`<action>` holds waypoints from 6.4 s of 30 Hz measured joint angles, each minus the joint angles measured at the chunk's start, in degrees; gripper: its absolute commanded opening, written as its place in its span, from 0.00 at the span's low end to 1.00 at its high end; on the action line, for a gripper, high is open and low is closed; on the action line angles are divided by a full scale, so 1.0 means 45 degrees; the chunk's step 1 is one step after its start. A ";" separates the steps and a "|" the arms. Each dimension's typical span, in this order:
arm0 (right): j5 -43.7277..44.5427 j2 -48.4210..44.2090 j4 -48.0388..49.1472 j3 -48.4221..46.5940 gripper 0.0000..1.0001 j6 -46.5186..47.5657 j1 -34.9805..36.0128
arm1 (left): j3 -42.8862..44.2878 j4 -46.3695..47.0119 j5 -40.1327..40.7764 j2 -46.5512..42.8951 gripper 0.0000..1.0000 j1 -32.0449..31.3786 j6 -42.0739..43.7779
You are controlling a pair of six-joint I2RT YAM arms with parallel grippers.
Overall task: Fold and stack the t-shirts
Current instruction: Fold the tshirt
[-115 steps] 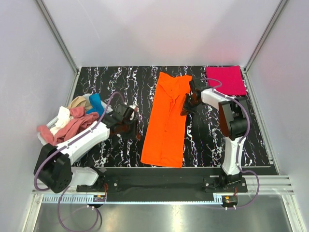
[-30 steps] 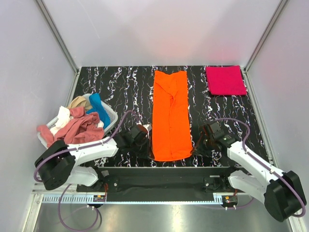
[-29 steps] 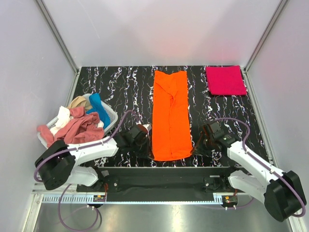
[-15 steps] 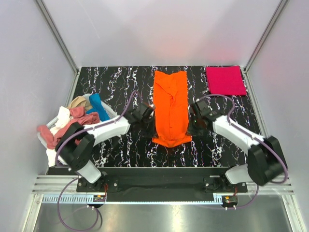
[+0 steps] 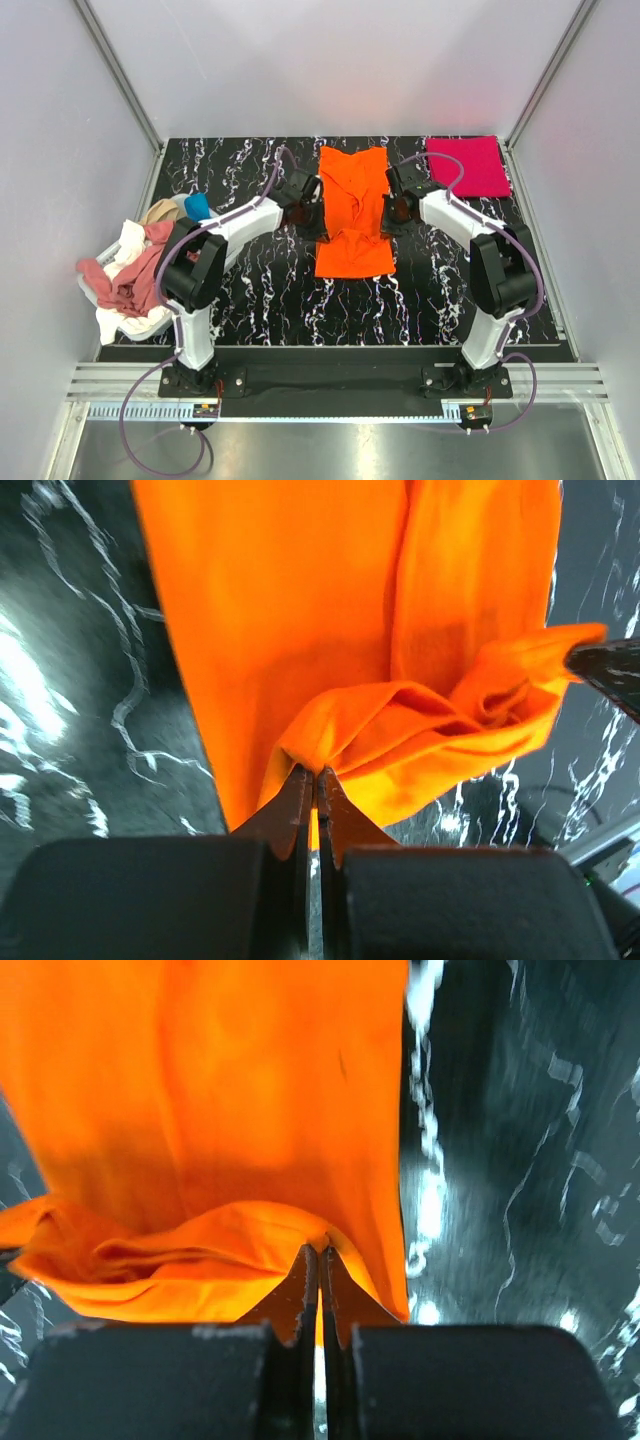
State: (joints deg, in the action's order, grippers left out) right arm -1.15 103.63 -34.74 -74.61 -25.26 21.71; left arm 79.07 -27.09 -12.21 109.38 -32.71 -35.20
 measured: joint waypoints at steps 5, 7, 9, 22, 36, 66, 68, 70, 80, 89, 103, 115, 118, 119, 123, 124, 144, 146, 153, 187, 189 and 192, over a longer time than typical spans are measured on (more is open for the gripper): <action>-0.0155 0.0520 -0.0282 -0.1627 0.00 0.0437 -0.0476 | 0.1515 -0.0189 -0.0063 0.0923 0.00 0.0714 0.0277; -0.0306 0.0724 -0.0350 -0.2147 0.00 0.0534 -0.0709 | 0.1943 -0.0253 -0.0151 0.1277 0.00 0.0991 0.0301; -0.0398 0.1030 -0.0393 -0.2735 0.00 0.0602 -0.0962 | 0.2302 -0.0340 -0.0257 0.1588 0.00 0.1200 0.0301; -0.1112 0.2968 -0.0675 -0.4979 0.00 0.1141 -0.1467 | 0.4697 -0.0646 -0.1253 0.3230 0.00 0.2147 0.0452; -0.2127 0.4177 -0.0709 -0.6698 0.08 0.1583 -0.2191 | 0.6858 -0.0714 -0.2006 0.5066 0.01 0.2642 0.0452; -0.5047 0.3657 0.0039 -0.3133 0.30 0.1345 -0.2827 | 0.4833 -0.0860 -0.1273 0.3555 0.44 0.1642 0.1481; -0.5085 0.3381 0.0189 -0.2118 0.26 0.1239 -0.2798 | 0.4075 -0.0699 -0.1287 0.3546 0.44 0.1598 0.1486; -0.4974 0.2948 0.0432 -0.1137 0.23 0.1073 -0.2764 | 0.3128 -0.0491 -0.1282 0.3478 0.44 0.1535 0.1457; -0.4085 -0.0131 0.1593 0.2191 0.28 0.0826 -0.2433 | 0.0874 0.0005 -0.1069 0.1821 0.48 0.1404 0.1350; -0.4571 -0.1443 0.2317 0.2613 0.12 0.0189 -0.2370 | -0.0291 0.0296 -0.1481 -0.0578 0.43 0.1093 0.1156; -0.4969 -0.0491 0.3463 0.4061 0.09 -0.0447 -0.1443 | -0.1588 0.1588 -0.1384 0.0481 0.40 -0.0695 0.0670; -0.3725 -0.2142 0.3016 0.4930 0.29 -0.0976 -0.1457 | -0.2191 0.0554 0.0214 -0.0947 0.50 -0.0573 0.0908; -0.3298 -0.2506 0.3041 0.4915 0.38 -0.1491 -0.1457 | -0.2370 0.0617 0.0044 -0.1569 0.54 -0.0296 0.0685; -0.3167 -0.2487 0.3050 0.4901 0.40 -0.1656 -0.1457 | -0.2424 0.0704 -0.0053 -0.1632 0.54 -0.0126 0.0559; -0.2778 -0.1977 0.3026 0.4736 0.45 -0.2210 -0.1525 | -0.2822 0.1161 -0.0476 -0.1477 0.56 0.0529 0.0053; -0.2652 -0.1817 0.3045 0.4697 0.45 -0.2346 -0.1530 | -0.2909 0.1277 -0.0588 -0.1345 0.56 0.0670 -0.0102; -0.2278 -0.0797 0.4673 0.4658 0.00 -0.3094 -0.1783 | -0.2846 0.2429 -0.1209 0.0087 0.00 0.0748 -0.1185; -0.2293 -0.0777 0.4779 0.4658 0.00 -0.3089 -0.1783 | -0.2739 0.2429 -0.1185 0.0165 0.00 0.0743 -0.1161; -0.2200 -0.1132 0.4964 0.5061 0.00 -0.2793 -0.1783 | -0.2783 0.2249 -0.0612 -0.0024 0.00 0.0646 -0.1059; -0.2754 -0.8641 0.0792 0.7587 0.00 -0.2132 -0.1715 | -0.4527 -0.0593 0.1190 -0.5518 0.00 -0.1637 -0.1195; -0.2550 -0.8646 0.0476 0.6824 0.00 -0.1855 -0.1715 | -0.3706 -0.0947 0.1443 -0.5537 0.00 -0.1583 -0.1098; -0.2327 -0.8228 0.0083 0.5406 0.00 -0.1443 -0.1715 | -0.2477 -0.1336 0.1549 -0.5455 0.00 -0.1258 -0.0855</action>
State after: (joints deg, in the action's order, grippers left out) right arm -11.62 66.61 -34.37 -50.28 -31.75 14.00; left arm 67.92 -33.10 -5.23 84.84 -38.37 -39.05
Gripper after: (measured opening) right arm 0.015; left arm 0.012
